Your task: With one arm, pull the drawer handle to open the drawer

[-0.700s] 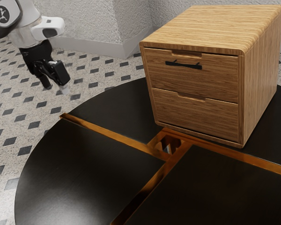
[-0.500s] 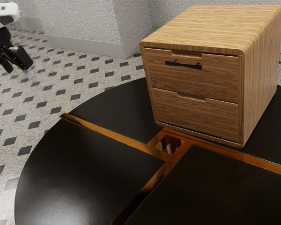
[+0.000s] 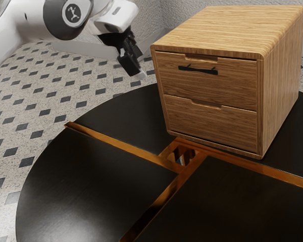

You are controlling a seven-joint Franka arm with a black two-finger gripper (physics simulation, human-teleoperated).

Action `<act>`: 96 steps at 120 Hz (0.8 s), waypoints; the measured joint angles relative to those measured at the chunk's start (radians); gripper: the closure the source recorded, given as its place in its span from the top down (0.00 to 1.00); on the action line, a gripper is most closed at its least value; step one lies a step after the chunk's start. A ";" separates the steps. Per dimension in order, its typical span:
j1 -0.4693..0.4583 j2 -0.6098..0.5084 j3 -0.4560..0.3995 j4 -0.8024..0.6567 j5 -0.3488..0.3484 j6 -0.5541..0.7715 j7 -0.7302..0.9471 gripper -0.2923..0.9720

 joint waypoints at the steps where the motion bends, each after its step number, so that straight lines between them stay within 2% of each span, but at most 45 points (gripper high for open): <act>1: 0.001 0.000 -0.009 -0.001 0.005 0.004 0.008 0.75; 17: -0.007 0.025 -0.117 -0.008 0.078 0.068 0.118 0.75; 34: -0.009 0.050 -0.149 -0.008 0.121 0.129 0.212 0.75; 54: -0.003 0.057 -0.242 -0.002 0.210 0.107 0.299 0.75; 96: 0.003 0.144 -0.271 0.119 0.255 0.072 0.421 0.75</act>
